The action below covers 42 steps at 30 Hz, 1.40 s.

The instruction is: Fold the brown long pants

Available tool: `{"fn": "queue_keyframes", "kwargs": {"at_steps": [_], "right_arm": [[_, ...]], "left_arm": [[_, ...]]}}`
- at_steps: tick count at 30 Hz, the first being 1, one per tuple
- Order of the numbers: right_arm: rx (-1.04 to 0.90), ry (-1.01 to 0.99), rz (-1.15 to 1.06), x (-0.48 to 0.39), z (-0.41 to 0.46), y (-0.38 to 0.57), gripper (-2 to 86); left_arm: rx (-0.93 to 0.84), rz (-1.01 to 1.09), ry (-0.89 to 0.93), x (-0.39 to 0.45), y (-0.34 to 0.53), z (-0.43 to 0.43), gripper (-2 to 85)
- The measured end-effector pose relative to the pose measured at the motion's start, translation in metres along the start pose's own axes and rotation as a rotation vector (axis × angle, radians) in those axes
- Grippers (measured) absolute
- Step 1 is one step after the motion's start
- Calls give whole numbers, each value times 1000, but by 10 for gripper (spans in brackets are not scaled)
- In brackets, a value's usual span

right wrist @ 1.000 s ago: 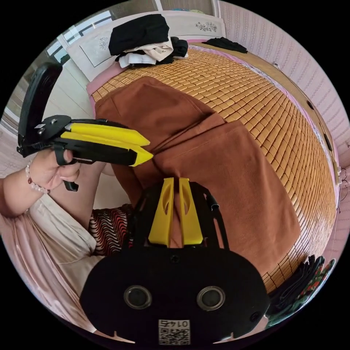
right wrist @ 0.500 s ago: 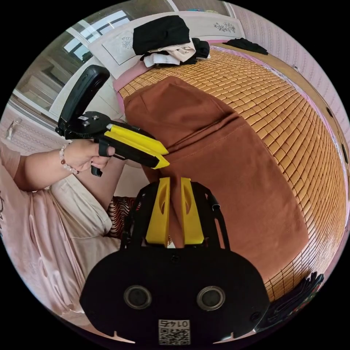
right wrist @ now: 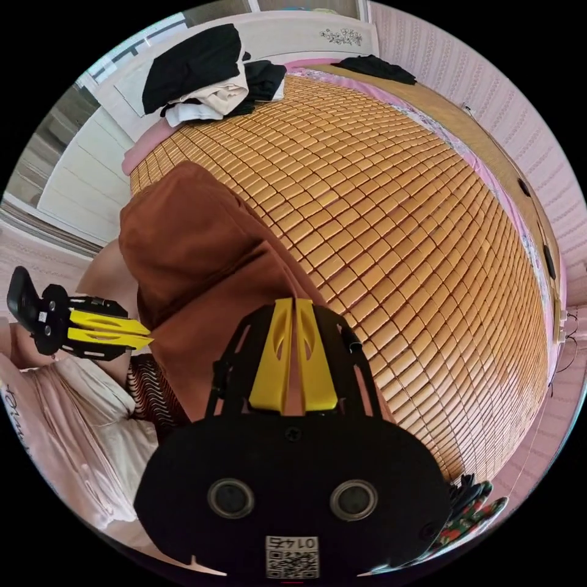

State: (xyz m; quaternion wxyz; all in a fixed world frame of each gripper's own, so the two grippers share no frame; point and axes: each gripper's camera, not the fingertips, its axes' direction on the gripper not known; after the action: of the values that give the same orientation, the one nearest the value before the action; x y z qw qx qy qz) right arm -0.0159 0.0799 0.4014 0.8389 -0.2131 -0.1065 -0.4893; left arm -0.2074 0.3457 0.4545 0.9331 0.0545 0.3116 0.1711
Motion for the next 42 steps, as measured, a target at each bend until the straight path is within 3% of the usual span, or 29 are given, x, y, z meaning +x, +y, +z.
{"fn": "queue_keyframes", "kwargs": {"at_steps": [11,14,17,28,38,42], "right_arm": [[29,-90,-44,6,16,-37,1],[-47,-27,-4,10,31,-47,88],[-94,-95,-32,13,40,-49,110],[-66,-8,-82,13,18,-52,6],[62,-18,-89,5,-13,-52,0],[-46,0,-113,-3,16,-71,16]], "left_arm": [[28,-6,20,4,21,-10,-10],[-8,-3,6,5,25,1,-10],[-13,-16,18,4,28,4,-10],[26,-3,33,11,35,-12,-10],[112,-7,7,12,40,-44,-10],[24,-41,11,-3,38,-31,-8]]}}
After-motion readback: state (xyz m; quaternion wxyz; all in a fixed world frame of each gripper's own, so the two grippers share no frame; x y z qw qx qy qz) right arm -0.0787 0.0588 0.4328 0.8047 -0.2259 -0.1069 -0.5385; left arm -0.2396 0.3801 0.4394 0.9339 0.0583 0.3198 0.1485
